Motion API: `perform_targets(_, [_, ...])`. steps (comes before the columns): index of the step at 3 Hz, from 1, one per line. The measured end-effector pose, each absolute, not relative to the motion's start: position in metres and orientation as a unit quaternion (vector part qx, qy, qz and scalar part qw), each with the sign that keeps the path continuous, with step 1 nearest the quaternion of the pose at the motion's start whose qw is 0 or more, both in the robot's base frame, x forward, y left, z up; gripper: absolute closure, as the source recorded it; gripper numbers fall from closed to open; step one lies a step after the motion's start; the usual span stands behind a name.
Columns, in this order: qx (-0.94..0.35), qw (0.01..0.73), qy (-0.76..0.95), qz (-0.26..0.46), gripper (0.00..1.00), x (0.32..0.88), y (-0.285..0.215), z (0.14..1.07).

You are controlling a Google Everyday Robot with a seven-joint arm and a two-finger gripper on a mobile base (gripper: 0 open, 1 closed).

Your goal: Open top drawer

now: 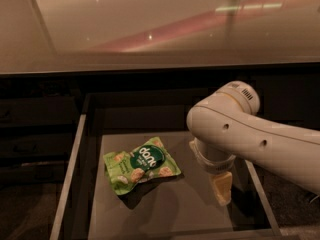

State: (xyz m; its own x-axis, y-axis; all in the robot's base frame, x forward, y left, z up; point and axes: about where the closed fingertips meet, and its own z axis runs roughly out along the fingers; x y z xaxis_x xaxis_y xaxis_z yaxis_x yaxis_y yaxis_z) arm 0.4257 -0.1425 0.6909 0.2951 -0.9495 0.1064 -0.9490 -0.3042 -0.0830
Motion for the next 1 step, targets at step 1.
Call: perform_targets(1, [-0.804, 0.006, 0.588, -0.081, 0.00, 0.4257, -0.1417, 0.7032])
